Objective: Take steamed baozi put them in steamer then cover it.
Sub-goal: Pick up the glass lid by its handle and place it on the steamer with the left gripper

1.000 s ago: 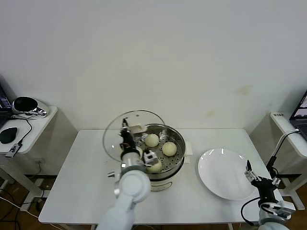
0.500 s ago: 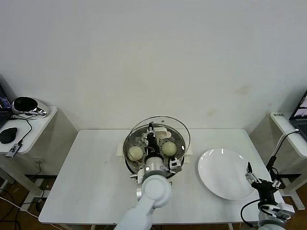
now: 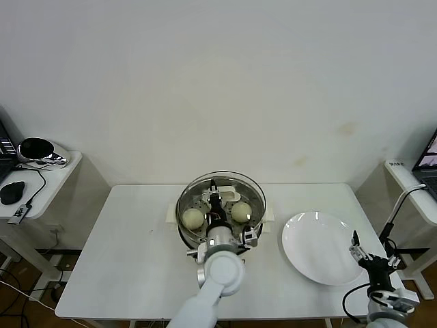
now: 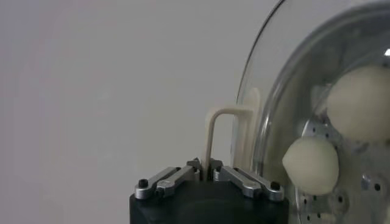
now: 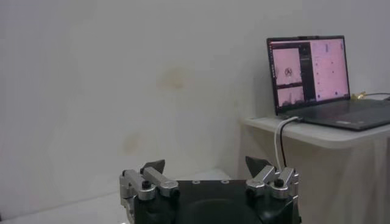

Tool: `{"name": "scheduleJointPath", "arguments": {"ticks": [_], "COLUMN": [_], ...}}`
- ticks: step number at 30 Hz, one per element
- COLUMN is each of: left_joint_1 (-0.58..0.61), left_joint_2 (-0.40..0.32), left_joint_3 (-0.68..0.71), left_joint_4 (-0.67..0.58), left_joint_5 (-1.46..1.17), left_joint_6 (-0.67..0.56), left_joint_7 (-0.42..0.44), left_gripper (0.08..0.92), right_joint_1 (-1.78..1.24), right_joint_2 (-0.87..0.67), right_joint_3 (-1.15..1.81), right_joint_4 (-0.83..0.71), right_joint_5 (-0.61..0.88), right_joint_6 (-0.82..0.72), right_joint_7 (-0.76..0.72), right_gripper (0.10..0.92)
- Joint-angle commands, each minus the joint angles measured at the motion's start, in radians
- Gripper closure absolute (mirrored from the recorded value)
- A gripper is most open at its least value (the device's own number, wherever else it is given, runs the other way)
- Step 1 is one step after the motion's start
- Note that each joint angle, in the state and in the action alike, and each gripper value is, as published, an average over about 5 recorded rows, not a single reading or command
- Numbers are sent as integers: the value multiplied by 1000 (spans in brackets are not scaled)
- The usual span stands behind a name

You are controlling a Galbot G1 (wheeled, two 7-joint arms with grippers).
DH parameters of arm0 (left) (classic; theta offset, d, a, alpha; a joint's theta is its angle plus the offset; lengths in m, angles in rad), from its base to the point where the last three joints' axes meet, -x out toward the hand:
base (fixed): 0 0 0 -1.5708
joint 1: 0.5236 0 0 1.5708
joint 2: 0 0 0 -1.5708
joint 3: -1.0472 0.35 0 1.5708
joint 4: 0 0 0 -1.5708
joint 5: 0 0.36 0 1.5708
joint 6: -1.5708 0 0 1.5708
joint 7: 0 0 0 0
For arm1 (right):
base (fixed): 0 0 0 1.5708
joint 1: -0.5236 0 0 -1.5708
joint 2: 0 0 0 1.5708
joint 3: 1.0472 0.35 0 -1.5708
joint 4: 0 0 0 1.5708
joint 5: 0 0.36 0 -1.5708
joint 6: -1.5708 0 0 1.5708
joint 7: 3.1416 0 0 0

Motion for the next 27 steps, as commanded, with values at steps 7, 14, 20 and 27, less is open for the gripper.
{"name": "scheduleJointPath", "arguments": {"ticks": [7, 14, 20, 27], "left_joint_1": [5, 5, 3, 8], "left_joint_2": [-3, -3, -3, -3], "left_joint_3": [3, -4, -7, -4], "left_joint_4": [27, 20, 23, 26], "left_joint_5": [30, 32, 30, 23], "left_joint_6": [35, 35, 33, 31], "left_joint_7": [19, 33, 30, 30], "left_gripper": [851, 851, 851, 851], "right_joint_1": [2, 4, 2, 0], "right_joint_2": [12, 13, 12, 14], "right_joint_3": [5, 4, 5, 6], "right_joint_4": [-2, -6, -6, -2], "right_joint_5": [2, 1, -1, 0], "right_joint_6": [7, 8, 10, 10], "right_joint_7": [2, 1, 0, 0], "right_gripper": [203, 203, 203, 203]}}
